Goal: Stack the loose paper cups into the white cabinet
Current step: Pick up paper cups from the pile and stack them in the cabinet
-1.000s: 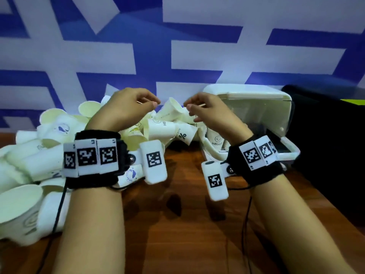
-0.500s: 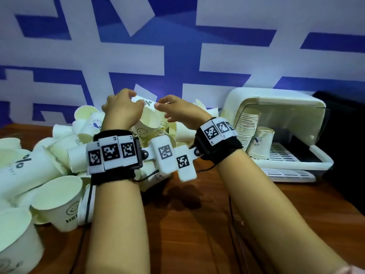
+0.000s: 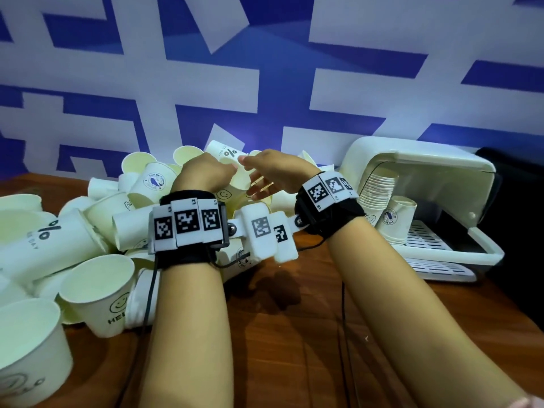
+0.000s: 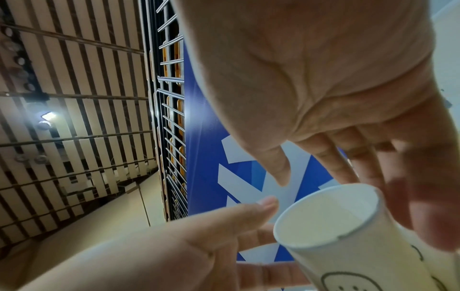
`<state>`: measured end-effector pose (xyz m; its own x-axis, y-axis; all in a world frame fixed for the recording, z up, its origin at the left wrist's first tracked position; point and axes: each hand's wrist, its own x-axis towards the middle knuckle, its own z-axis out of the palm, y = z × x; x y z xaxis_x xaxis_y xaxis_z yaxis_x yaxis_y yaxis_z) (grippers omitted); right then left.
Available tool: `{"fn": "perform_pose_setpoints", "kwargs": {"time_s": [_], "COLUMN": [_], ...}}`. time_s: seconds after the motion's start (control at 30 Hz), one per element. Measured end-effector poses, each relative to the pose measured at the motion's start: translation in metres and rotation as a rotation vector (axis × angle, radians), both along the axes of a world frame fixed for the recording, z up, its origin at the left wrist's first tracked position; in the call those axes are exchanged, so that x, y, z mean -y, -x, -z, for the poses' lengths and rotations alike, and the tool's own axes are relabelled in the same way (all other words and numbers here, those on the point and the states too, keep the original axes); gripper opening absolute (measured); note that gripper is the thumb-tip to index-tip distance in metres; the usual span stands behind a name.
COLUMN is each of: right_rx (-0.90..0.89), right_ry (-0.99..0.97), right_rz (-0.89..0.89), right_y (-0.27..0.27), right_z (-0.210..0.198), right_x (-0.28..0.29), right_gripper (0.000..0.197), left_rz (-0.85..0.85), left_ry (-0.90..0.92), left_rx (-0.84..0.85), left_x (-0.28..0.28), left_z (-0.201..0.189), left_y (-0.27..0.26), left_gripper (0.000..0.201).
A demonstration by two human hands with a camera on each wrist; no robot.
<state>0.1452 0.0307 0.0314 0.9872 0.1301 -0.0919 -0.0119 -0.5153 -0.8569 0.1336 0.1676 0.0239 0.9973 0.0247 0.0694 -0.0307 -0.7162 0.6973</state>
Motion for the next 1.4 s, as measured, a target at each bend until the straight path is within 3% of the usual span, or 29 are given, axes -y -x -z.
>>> {"fn": "perform_pose_setpoints", "kwargs": {"time_s": [0.37,0.67,0.73,0.87,0.93,1.0,1.13,1.4], "right_rx": [0.14,0.247,0.268,0.291,0.304,0.318,0.301,0.452], "right_ry": [-0.258,-0.439,-0.434,-0.402,-0.367,-0.33,-0.237,-0.012], "right_rz": [0.076,0.225,0.231,0.222,0.237,0.276,0.281,0.331], "right_y": [0.019,0.068,0.079,0.096,0.104,0.112,0.129,0.152], "right_z": [-0.01,-0.011,-0.007,-0.003,-0.005,-0.008,-0.013,-0.011], "right_x": [0.018,0.065,0.077,0.106,0.121,0.137,0.166,0.216], "right_gripper": [0.04,0.037,0.031,0.022,0.021,0.03,0.077,0.069], "left_rz": [0.094,0.439,0.484,0.524,0.559,0.605,0.708,0.778], "left_ry": [0.134,0.519,0.579,0.592,0.587,0.587,0.6,0.63], "left_rx": [0.165,0.01,-0.001,0.033,0.012,-0.013,0.005,0.199], "left_x": [0.004,0.035,0.047,0.076,0.089,0.1,0.124,0.188], "left_z": [-0.017,-0.025,-0.026,-0.021,-0.017,-0.013,-0.008,-0.002], "left_y": [0.013,0.029,0.032,0.038,0.039,0.04,0.044,0.049], "left_gripper": [0.04,0.03,0.034,0.024,0.032,0.041,0.055,0.04]}}
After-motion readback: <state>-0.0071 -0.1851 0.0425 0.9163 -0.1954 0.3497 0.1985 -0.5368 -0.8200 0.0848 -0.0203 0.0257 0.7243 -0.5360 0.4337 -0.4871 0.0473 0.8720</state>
